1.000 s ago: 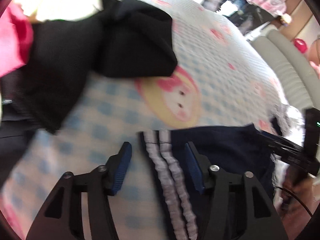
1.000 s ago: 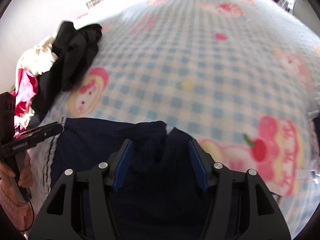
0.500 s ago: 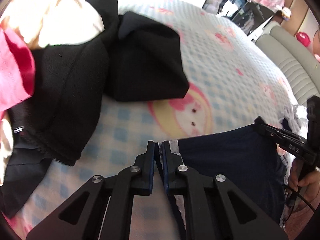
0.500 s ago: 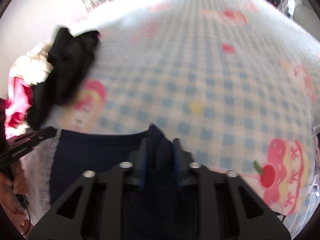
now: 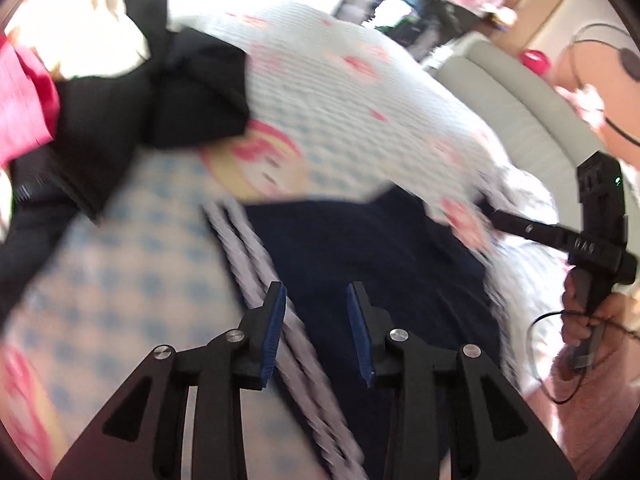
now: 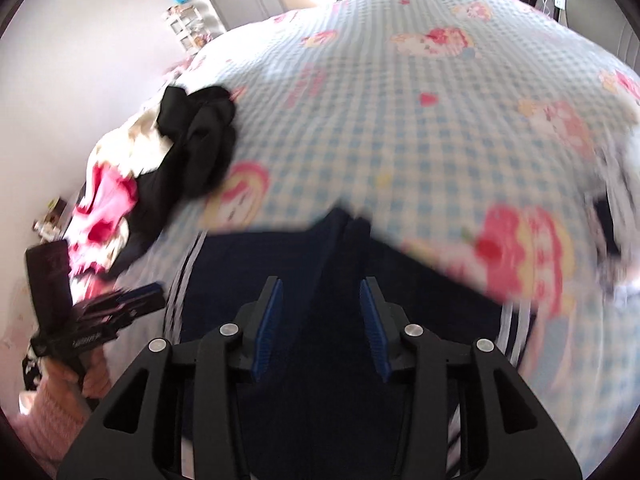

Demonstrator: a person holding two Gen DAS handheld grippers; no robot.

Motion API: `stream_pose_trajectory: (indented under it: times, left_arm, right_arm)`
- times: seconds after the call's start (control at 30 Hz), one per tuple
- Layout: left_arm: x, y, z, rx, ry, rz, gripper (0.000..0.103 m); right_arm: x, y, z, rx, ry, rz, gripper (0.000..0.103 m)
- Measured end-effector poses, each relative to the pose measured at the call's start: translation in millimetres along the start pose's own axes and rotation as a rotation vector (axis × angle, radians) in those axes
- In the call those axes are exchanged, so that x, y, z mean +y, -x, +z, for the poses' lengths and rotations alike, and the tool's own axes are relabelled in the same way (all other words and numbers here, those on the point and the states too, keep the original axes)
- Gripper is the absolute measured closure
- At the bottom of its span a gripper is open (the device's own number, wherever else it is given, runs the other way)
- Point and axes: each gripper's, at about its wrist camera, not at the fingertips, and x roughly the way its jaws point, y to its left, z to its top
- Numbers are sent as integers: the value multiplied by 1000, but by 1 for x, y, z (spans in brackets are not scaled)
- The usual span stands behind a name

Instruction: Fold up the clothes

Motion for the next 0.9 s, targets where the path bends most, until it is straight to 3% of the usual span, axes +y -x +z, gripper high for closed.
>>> stream_pose_trajectory:
  times: [0.13,0.33,0.4,0.53,0.6,0.8,0.9]
  left_arm:
    - [-11,4,-27,30,-10,28,69]
    - [-14,21,-72,-65,134,-9,69]
    - [-14,17,-85,-20,125,-5,69]
    - [-21,34,-91,-52,90,-53,68]
    - [-25,43,-94,-73,72,-80,60]
    - [-10,44,-97,-50,112,-34,60]
    - [-1,35,-108,0,202,-104,60]
  right_arm:
    - [-1,2,-57,55,-48,-33,62]
    - [-23,35,-150,58,-249,-7,62]
    - [-21,37,-156,68,-237,-29,62]
    - [-16,42,-167,88,-207,-74,61]
    - [-13,44,-172,98,-192,-97,60]
    - [-13,38,-188,155,-171,-138,53]
    - [-19,28,-193,184,-193,-128,53]
